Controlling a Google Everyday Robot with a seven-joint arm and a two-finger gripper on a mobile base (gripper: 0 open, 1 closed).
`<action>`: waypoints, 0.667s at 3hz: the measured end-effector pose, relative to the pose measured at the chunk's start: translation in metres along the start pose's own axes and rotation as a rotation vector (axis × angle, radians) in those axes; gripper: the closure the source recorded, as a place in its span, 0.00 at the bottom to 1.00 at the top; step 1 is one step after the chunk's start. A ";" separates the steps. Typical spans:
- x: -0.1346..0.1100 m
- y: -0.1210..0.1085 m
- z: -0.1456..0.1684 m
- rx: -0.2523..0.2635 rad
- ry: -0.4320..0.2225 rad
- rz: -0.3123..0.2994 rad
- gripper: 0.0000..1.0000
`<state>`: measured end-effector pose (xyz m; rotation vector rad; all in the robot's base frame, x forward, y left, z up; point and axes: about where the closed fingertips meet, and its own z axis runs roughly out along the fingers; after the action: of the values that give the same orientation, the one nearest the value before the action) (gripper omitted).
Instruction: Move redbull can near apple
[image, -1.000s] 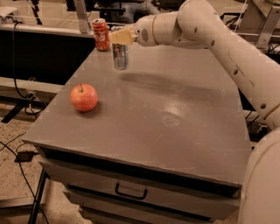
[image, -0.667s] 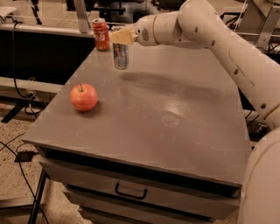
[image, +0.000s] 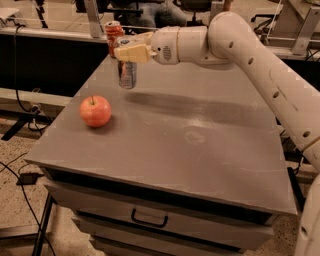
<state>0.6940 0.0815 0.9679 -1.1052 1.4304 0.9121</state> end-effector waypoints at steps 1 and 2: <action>-0.002 0.047 0.003 -0.115 -0.015 -0.043 1.00; -0.002 0.054 0.005 -0.134 -0.016 -0.050 1.00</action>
Offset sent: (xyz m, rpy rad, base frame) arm -0.0379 0.0143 -0.0002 0.0043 -0.0241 0.1034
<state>0.6438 0.1019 0.9670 -1.2253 1.3384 0.9906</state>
